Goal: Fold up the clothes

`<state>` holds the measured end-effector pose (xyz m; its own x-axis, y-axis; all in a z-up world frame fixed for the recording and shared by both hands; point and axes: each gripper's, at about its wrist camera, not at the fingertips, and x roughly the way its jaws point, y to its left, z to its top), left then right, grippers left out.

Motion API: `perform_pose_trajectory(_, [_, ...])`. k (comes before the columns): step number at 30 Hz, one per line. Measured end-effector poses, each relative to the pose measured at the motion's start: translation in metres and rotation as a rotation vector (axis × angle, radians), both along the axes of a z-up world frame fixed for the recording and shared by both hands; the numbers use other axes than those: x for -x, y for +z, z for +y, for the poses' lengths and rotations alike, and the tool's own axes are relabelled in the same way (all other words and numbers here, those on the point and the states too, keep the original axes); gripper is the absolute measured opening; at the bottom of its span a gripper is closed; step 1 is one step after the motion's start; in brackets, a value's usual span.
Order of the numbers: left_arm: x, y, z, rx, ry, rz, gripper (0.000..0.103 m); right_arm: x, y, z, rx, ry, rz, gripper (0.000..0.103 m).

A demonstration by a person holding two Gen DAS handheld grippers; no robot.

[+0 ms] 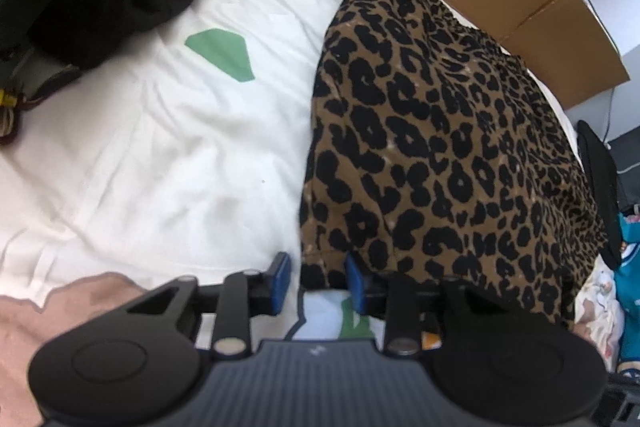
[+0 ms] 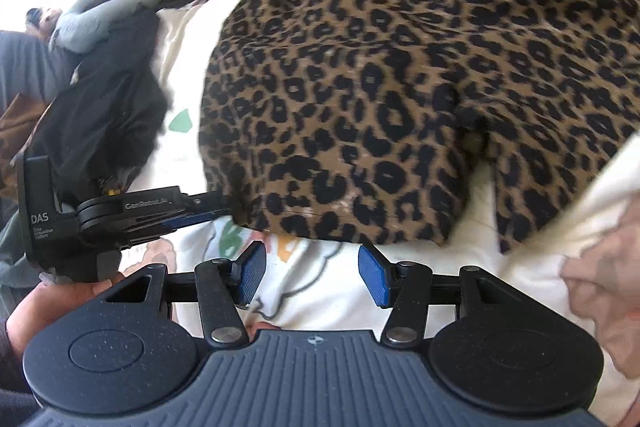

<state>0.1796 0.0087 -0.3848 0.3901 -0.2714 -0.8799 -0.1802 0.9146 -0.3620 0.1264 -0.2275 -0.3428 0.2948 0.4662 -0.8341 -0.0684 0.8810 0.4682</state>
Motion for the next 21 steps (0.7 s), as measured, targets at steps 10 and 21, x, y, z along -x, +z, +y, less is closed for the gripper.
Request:
perform_pose_trajectory(10, [0.009, 0.023, 0.018, 0.021, -0.002, -0.023, 0.005, 0.02, -0.011, -0.025, 0.012, -0.118, 0.012, 0.059])
perform_pose_trajectory(21, [0.003, 0.054, 0.053, 0.055, 0.101, -0.061, 0.004, 0.01, -0.028, -0.046, -0.083, -0.26, 0.001, 0.059])
